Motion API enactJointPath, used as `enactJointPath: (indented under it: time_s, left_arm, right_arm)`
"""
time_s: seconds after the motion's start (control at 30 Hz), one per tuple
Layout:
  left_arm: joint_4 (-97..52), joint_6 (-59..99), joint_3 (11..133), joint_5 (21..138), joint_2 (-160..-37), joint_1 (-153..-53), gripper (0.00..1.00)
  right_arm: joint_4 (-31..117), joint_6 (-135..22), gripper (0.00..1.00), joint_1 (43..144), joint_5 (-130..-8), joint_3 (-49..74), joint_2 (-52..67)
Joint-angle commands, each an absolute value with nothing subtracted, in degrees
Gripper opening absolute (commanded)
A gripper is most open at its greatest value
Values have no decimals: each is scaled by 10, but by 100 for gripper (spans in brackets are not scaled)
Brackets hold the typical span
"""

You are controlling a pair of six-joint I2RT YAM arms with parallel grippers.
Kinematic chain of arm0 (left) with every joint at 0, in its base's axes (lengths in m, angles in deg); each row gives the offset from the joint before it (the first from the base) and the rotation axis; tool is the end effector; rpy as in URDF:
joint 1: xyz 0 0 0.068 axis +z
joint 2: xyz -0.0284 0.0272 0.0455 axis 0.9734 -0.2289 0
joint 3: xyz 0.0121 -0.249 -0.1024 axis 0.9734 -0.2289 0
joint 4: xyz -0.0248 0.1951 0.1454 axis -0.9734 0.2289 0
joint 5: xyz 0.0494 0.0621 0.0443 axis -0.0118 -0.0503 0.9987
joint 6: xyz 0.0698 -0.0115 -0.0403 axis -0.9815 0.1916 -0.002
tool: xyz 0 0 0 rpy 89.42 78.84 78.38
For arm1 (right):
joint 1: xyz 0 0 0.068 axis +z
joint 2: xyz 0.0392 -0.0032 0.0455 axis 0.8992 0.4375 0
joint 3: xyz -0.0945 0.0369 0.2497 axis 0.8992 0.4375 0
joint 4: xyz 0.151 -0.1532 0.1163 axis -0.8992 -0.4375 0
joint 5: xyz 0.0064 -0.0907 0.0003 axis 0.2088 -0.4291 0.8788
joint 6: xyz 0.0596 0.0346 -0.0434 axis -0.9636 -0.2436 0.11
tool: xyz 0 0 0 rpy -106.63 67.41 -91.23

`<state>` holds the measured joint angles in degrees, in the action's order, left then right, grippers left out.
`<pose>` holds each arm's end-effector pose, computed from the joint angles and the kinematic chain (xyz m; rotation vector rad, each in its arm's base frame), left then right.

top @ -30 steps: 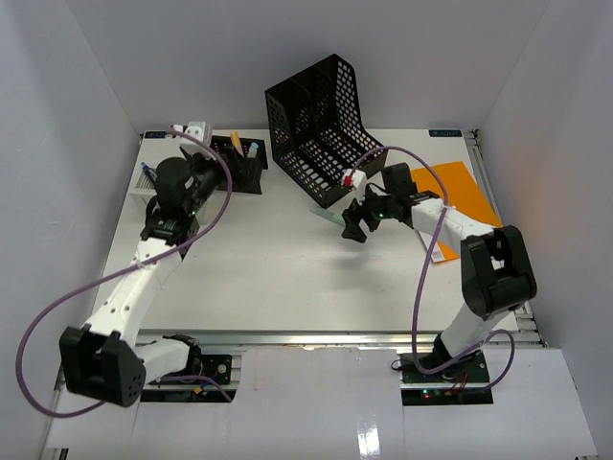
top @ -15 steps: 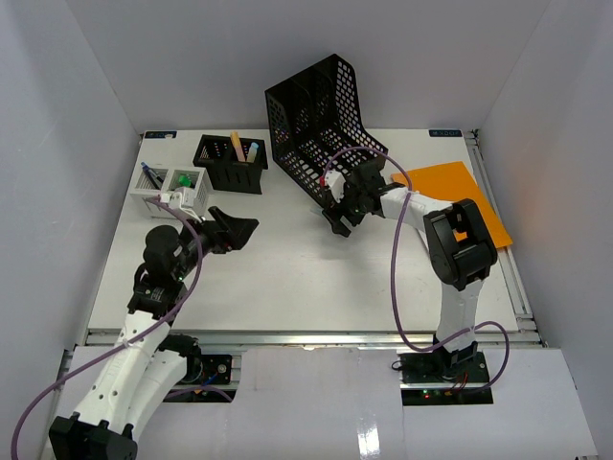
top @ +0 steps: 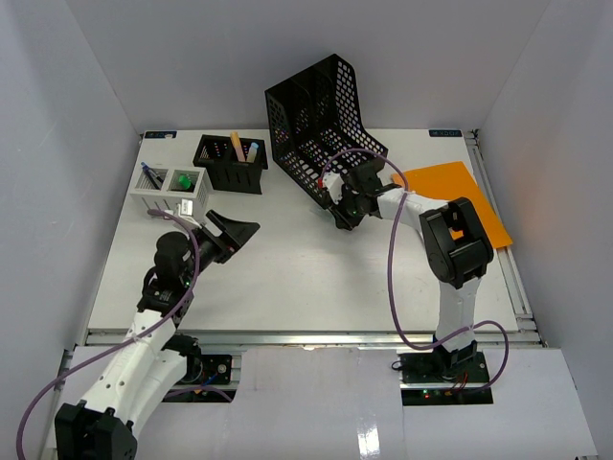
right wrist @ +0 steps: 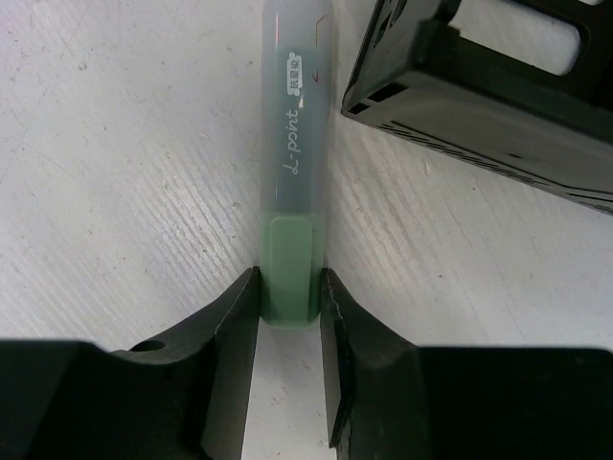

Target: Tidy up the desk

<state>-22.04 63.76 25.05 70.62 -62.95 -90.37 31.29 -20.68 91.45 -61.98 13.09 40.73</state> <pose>0.1821 -0.0655 0.2504 -0.4713 1.8752 -1.1073 0.3737 0.2137 0.1448 -1.2507 2.1011 0.3035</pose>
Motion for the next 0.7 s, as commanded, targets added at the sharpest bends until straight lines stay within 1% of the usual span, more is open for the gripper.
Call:
enactJointPath:
  time_s: [0.0,0.1,0.27,0.43,0.67]
  left_arm:
    - [-254,710,228,700,-647,-901,98]
    - [-289,731,210,690,-674,-901,98]
    - [-339,739,224,697,-762,-911,98]
    - [-405,741,261,711,-872,-960,98]
    - [-481,741,326,740,-986,-1013,98]
  right_arm:
    - [304,-193,8,916,-604,157,384]
    - [287,-177,8,916,-546,182,349]
    - [260,-190,8,918,-438,216,272]
    - [253,-216,8,932,-396,229,233]
    - [254,-263,8,959,-365,184,232]
